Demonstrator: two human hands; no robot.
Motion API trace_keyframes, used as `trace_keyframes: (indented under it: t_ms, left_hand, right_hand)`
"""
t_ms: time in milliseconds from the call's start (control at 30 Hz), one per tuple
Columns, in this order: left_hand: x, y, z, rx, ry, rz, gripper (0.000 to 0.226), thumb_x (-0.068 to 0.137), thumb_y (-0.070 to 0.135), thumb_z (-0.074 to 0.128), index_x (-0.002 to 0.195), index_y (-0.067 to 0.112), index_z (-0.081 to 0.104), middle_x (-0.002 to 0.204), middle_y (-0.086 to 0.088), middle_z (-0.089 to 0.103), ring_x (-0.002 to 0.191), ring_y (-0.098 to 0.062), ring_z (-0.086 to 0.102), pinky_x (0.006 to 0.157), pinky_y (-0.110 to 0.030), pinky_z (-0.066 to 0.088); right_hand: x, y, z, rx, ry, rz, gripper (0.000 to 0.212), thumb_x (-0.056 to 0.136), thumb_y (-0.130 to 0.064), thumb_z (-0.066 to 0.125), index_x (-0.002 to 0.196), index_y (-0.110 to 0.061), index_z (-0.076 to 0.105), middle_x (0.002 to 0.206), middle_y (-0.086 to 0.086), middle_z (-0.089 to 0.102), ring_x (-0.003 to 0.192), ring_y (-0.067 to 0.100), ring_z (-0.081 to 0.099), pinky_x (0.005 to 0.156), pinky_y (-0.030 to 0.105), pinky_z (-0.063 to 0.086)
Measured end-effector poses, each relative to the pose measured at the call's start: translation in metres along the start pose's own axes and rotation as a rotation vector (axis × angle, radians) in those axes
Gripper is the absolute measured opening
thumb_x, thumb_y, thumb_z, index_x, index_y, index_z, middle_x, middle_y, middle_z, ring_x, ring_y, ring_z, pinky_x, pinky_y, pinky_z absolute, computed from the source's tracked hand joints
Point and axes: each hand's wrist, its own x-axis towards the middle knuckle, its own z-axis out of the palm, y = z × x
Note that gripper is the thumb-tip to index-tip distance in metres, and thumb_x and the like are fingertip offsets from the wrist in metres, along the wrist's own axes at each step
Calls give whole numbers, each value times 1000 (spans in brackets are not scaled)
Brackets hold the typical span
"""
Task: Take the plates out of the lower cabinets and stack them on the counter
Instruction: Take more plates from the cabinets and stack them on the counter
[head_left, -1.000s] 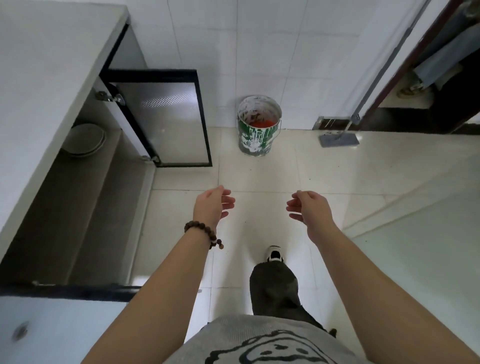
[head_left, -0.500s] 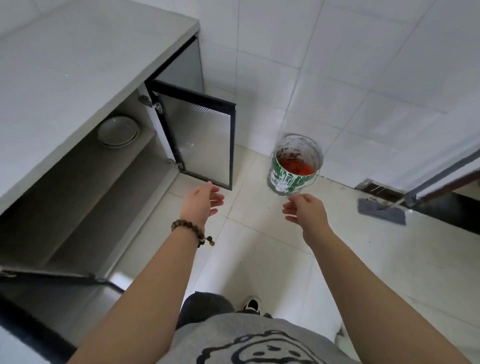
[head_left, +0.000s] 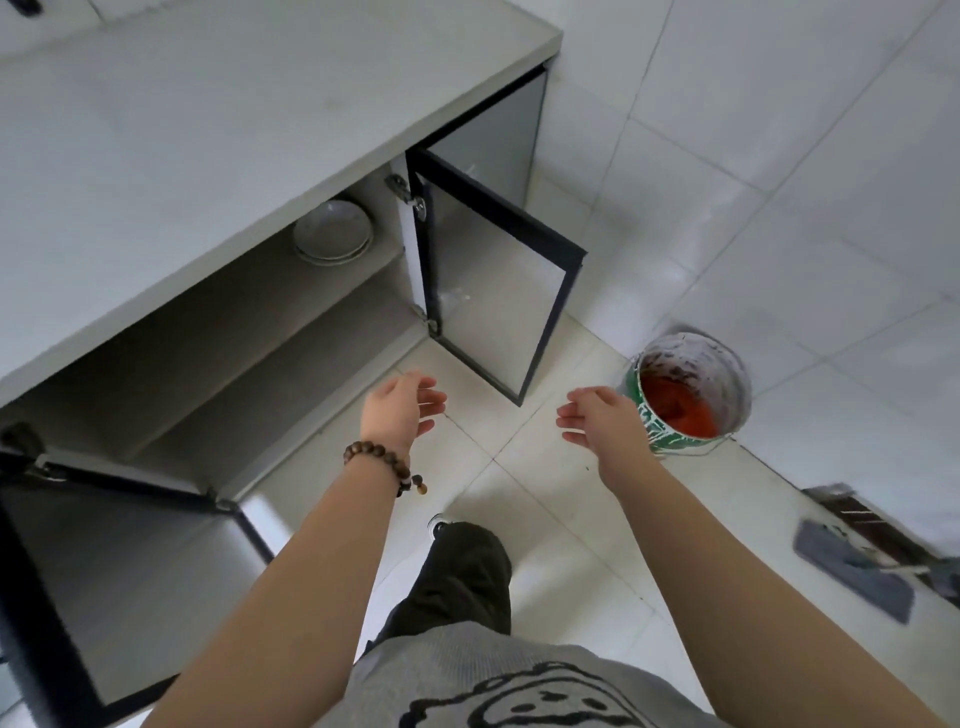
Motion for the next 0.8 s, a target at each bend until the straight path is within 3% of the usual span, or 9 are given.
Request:
trace_keyframes:
  t_ms: [133, 267, 500, 800]
  left_hand:
    - [42, 29, 3, -80, 49, -9, 31, 97, 33, 45, 92, 10, 66, 82, -5, 72, 81, -19, 68, 80, -36, 54]
    - [80, 61, -7, -119, 109, -15, 30, 97, 34, 45, 91, 13, 66, 83, -5, 72, 82, -19, 69, 80, -35, 54]
    - [120, 92, -31, -200, 214, -28, 31, 97, 34, 46, 92, 13, 67, 79, -3, 72, 78, -17, 69, 74, -32, 53]
    - [153, 105, -50, -315, 369, -83, 30, 97, 33, 46, 92, 12, 67, 82, -5, 73, 81, -19, 69, 80, -35, 54]
  right_hand:
    - [44, -39, 30, -74, -42, -27, 13, 91, -9, 51, 83, -11, 62, 71, 7, 66, 69, 21, 65, 67, 32, 56]
    - [82, -80, 68, -151, -106, -36, 10, 92, -11, 51, 90, -11, 62, 78, 8, 68, 74, 20, 66, 76, 35, 58]
    - [118, -122, 138, -186, -235, -47, 12, 90, -11, 53, 84, -12, 62, 73, 6, 68, 69, 18, 68, 64, 29, 53]
    - [164, -149, 202, -283, -381, -20, 11, 92, -14, 55, 84, -16, 62, 72, 3, 68, 70, 18, 66, 68, 32, 52]
